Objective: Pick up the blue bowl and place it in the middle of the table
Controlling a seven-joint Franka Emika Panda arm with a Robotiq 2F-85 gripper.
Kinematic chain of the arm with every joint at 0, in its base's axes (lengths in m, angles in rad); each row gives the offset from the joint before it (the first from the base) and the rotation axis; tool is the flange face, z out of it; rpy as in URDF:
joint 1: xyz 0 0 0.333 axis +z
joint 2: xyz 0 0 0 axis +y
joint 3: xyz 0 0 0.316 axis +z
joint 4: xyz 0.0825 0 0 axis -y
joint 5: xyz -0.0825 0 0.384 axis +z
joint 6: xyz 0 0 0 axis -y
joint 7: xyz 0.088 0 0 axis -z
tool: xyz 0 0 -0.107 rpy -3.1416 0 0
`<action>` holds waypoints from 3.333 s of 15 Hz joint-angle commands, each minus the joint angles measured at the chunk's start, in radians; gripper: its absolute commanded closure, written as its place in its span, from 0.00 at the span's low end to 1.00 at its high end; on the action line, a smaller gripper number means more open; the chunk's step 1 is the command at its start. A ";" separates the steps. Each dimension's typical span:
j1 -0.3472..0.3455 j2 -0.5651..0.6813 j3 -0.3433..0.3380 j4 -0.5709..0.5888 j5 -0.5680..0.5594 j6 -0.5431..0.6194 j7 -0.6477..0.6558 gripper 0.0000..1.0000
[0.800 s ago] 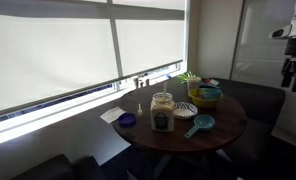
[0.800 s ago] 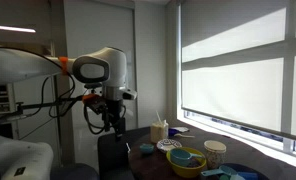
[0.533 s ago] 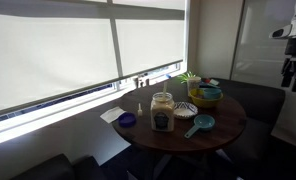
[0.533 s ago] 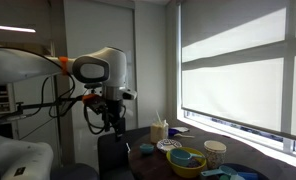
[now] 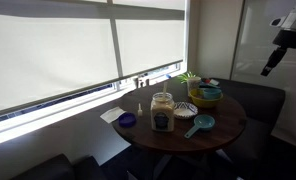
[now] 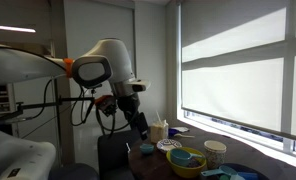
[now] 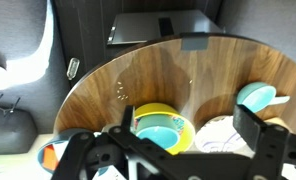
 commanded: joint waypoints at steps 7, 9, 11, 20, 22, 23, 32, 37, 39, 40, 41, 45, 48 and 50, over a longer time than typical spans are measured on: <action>-0.051 0.151 -0.094 0.063 0.076 0.112 0.002 0.00; -0.049 0.153 -0.093 0.067 0.078 0.110 0.002 0.00; -0.072 0.235 -0.090 0.101 0.116 0.214 0.123 0.00; -0.106 0.643 -0.230 0.329 0.397 0.403 0.224 0.00; -0.126 0.724 -0.236 0.393 0.478 0.390 0.253 0.00; -0.139 0.756 -0.232 0.418 0.512 0.388 0.278 0.00; -0.225 0.917 -0.178 0.501 0.616 0.394 0.369 0.00; -0.232 0.994 -0.159 0.570 0.575 0.363 0.331 0.00; -0.244 1.042 -0.142 0.613 0.555 0.340 0.306 0.00; -0.250 1.060 -0.133 0.628 0.548 0.344 0.301 0.00; -0.259 1.077 -0.122 0.648 0.561 0.337 0.288 0.00; -0.301 1.139 -0.086 0.722 0.591 0.325 0.275 0.02; -0.330 1.170 -0.060 0.770 0.603 0.294 0.274 0.19; -0.343 1.180 -0.048 0.791 0.599 0.257 0.275 0.28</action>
